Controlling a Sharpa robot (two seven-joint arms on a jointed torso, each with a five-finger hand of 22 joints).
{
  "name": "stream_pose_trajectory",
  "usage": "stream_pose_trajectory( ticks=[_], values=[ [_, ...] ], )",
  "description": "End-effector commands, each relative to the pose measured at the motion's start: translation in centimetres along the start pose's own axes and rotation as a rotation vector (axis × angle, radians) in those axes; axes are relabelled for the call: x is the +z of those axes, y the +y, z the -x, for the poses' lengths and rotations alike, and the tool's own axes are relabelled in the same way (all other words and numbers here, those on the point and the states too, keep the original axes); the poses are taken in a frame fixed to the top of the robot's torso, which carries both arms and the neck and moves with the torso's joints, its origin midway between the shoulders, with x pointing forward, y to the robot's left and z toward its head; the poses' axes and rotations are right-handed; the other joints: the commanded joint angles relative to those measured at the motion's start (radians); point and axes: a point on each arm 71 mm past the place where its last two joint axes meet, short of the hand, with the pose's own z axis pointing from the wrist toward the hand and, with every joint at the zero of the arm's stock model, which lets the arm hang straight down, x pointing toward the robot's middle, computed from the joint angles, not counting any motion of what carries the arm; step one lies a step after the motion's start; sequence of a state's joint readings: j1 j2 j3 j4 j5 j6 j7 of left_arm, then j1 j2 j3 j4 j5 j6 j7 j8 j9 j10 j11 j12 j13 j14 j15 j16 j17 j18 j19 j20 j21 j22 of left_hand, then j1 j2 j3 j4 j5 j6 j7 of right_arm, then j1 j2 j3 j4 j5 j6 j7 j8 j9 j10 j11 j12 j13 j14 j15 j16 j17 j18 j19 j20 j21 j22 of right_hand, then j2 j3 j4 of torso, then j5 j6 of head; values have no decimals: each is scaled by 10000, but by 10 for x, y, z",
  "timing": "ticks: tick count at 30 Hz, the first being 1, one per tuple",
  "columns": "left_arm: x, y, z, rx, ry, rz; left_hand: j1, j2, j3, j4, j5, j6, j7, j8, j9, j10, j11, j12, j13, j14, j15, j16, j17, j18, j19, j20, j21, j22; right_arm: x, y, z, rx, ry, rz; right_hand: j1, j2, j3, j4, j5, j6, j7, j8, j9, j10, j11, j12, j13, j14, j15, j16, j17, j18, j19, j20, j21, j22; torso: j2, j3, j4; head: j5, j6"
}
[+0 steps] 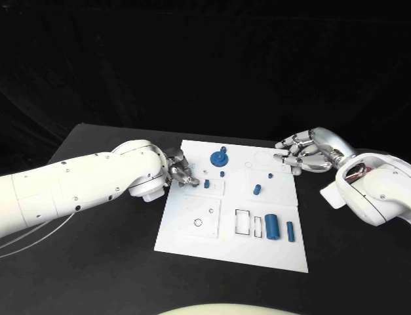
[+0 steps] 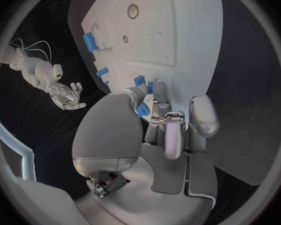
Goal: Assemble the parts on the task board
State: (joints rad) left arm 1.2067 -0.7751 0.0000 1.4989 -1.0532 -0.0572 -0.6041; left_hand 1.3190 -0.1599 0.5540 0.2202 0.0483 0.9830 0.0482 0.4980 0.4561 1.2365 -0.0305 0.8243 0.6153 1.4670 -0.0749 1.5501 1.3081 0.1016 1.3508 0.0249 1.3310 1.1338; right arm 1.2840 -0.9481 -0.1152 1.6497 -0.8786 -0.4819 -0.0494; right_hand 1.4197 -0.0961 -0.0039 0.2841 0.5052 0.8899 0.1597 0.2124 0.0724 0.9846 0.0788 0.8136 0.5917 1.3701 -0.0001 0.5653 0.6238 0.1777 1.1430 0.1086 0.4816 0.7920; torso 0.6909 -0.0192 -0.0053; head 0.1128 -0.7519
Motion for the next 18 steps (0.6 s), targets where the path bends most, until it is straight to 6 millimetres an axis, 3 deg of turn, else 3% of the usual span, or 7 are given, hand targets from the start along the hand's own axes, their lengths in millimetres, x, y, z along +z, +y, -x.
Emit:
stream_pose_trajectory(
  ticks=[1, 18],
  values=[
    [-4, -5, 4, -59, 396, -164, -45, -27, 654, -545, 44, 50, -39, 74, 55, -41, 23, -88, -54, 965, -94, 37, 2382, -86, -10, -18, 25, -17, 0, 1, -2, -21, 140, 107, -67, -10, 46, -11, 25, -13, 20, 67, -15, -51, -27, -15, -9, 49, 4, -52, 13, 47, 93, -10, -49, -9, -1, 11, -2, 13, 20],
    [-9, -12, 42, 352, 1041, 75, -207, -72, 1718, -1265, 40, -150, 67, 366, 189, -40, 91, -323, -319, 962, -44, 32, 2375, -77, -65, 28, -14, -58, 1, 0, -2, -17, 124, 101, -67, -10, 46, -11, 25, -13, 20, 67, -15, -51, -27, -15, -9, 49, 4, -52, 13, 47, 93, -10, -49, -9, 9, 7, -24, 25, 91]
  ],
)
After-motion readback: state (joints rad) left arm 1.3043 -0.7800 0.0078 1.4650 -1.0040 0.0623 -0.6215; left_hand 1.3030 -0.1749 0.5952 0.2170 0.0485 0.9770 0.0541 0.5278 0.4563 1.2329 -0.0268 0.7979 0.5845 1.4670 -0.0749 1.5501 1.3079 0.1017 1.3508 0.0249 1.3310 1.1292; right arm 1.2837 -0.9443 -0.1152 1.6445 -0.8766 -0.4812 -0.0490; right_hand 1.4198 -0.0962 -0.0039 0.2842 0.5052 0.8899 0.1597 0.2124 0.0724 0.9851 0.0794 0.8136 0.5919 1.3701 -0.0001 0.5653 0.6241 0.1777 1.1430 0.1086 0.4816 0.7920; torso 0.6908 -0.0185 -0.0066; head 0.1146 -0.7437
